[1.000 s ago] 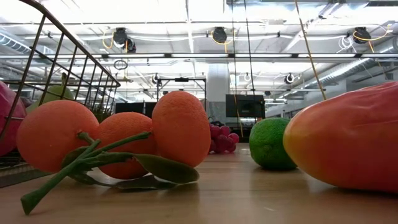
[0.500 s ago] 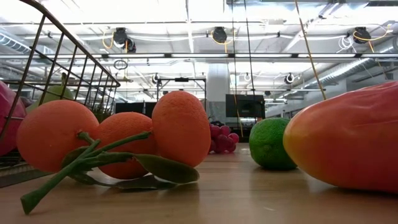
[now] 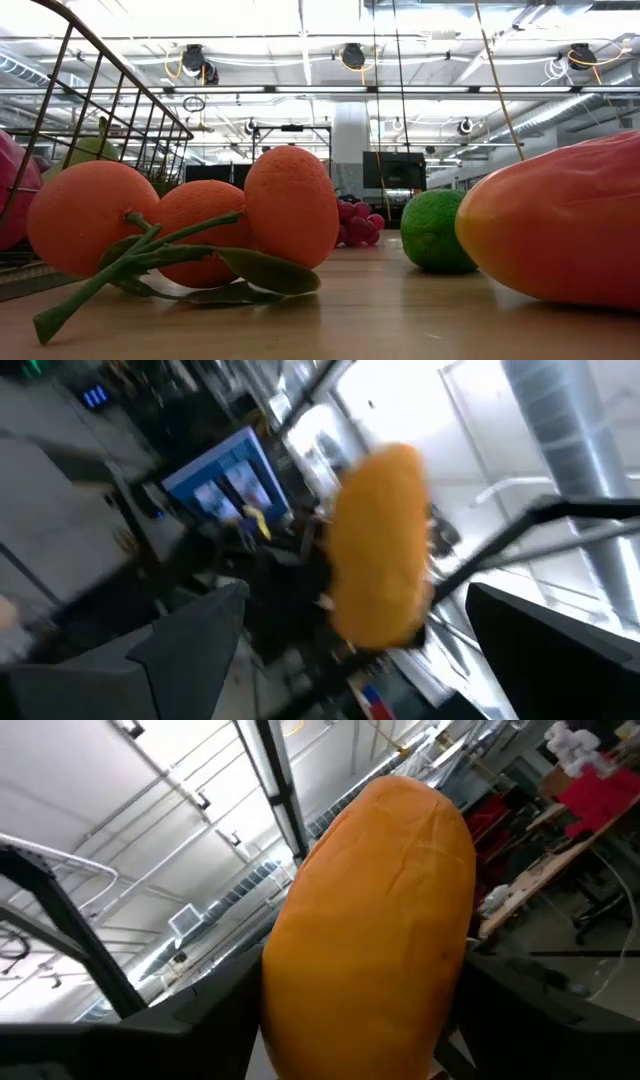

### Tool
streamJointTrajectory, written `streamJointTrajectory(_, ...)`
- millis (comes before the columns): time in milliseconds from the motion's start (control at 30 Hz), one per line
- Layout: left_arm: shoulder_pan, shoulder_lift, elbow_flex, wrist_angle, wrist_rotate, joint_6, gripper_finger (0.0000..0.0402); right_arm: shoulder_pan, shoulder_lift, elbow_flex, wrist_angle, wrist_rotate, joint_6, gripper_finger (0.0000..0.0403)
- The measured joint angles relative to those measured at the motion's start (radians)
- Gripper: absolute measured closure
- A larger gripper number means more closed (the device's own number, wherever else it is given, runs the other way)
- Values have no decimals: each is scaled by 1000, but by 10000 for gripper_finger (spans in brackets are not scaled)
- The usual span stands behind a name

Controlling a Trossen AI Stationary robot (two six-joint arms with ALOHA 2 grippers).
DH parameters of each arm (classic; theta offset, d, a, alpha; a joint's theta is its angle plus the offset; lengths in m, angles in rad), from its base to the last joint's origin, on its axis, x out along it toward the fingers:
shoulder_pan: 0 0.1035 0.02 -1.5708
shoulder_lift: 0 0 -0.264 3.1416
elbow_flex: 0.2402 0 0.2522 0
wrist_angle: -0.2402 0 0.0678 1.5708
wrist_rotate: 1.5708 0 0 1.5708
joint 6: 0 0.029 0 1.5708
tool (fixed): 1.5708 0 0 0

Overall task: Build produce basket
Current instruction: Put the yellow mango into the wire basket

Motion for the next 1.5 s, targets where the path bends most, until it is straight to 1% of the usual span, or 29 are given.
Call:
streamJointTrajectory(100, 4, 63, 0, 101, -50, 9, 21, -33, -2, 0, -34, -57, 23, 125)
streamJointTrajectory(200, 13, 128, 0, 243, -53, -1, 21, -63, -13, 0, -110, -140, 83, 125)
streamJointTrajectory(300, 14, 178, 0, 370, -53, -4, 21, -89, -30, 0, -204, -194, 150, 125)
streamJointTrajectory(367, 13, 199, 0, 413, -52, -1, 21, -105, -33, 0, -240, -225, 177, 125)
streamJointTrajectory(533, 12, 223, 0, 419, -51, 22, 21, -142, -54, 0, -288, -291, 221, 125)
streamJointTrajectory(667, 12, 224, 0, 410, -48, 57, 22, -164, -68, 0, -347, -295, 233, 125)
streamJointTrajectory(733, 12, 224, 0, 407, -49, 68, 30, -175, -70, 0, -369, -298, 233, 125)
streamJointTrajectory(900, 12, 224, 0, 408, -53, 83, 76, -201, -73, 0, -380, -375, 269, 125)
streamJointTrajectory(1033, 13, 224, 0, 397, -53, 97, 123, -216, -73, 0, -391, -383, 278, 125)
streamJointTrajectory(1133, 13, 224, 0, 389, -53, 112, 159, -227, -73, 0, -392, -412, 274, 125)
streamJointTrajectory(1233, 17, 223, 0, 384, -49, 112, 181, -233, -74, 0, -394, -428, 266, 121)
streamJointTrajectory(1300, 22, 223, 0, 381, -40, 112, 182, -233, -75, 0, -395, -428, 246, 112)
streamJointTrajectory(1367, 22, 223, 0, 379, -32, 112, 171, -232, -88, 0, -416, -426, 242, 99)
streamJointTrajectory(1500, 25, 211, 0, 380, 32, 113, 154, -240, -129, 0, -481, -425, 237, 66)
